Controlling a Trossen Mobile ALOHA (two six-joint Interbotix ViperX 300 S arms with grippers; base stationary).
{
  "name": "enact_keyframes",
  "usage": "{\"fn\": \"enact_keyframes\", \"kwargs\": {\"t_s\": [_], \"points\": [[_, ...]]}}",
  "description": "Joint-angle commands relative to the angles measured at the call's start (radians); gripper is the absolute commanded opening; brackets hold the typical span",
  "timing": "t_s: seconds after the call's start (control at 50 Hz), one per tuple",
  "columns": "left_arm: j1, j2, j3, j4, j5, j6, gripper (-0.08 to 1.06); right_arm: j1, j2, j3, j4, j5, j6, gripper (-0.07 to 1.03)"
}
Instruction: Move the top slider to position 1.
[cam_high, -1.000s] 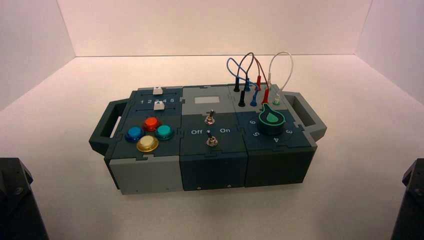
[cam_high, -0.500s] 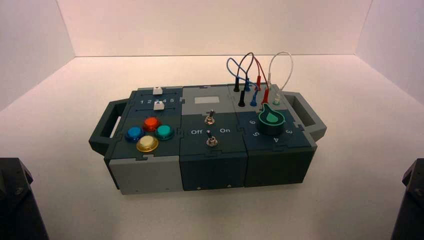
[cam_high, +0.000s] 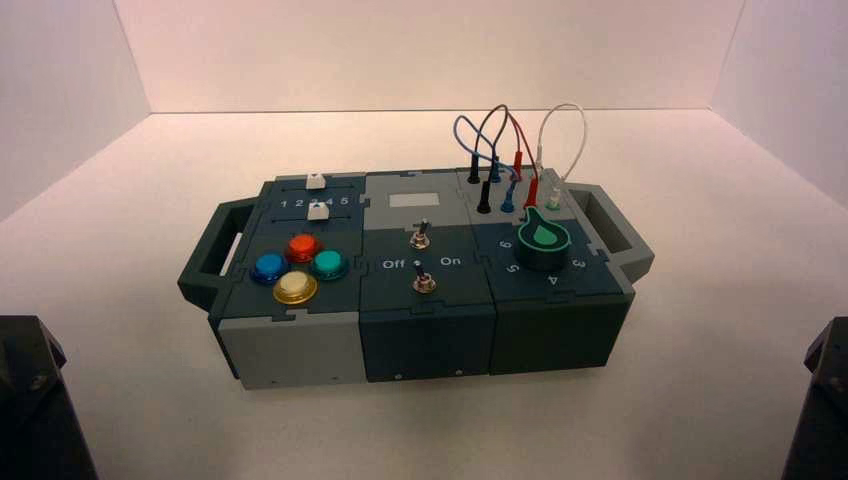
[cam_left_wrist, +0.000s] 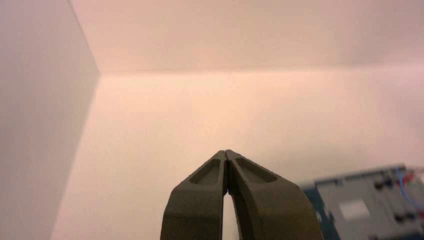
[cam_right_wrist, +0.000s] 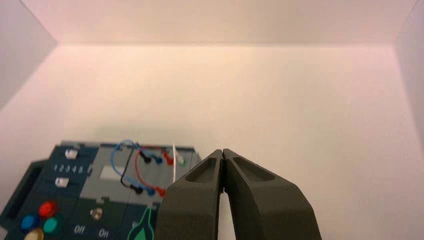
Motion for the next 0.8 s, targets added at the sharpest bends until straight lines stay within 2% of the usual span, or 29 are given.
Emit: {"fn": "enact_keyframes", "kwargs": {"t_s": [0.02, 0.4, 0.58, 0.8], "points": [[-0.031, 0.083, -0.058, -0.003, 0.052, -0.003, -0.03, 0.021, 0.077, -0.052, 0.018, 0.0, -0.006, -0.03], [-0.054, 0.236, -0.123, -0.008, 0.222, -0.015, -0.03, 0.181, 0.245, -0.121, 0.055, 0.005, -0.002, -0.02], [-0.132, 0.298, -0.127, -0.018, 0.242, -0.025, -0.03, 0.265, 0.348, -0.172, 0.055, 0.005, 0.0, -0.02], [-0.23, 0.354, -0.12, -0.026, 0.245, -0.078, -0.03, 0.344, 0.485, -0.249, 0.063, 0.002, 0.0, -0.03]]}}
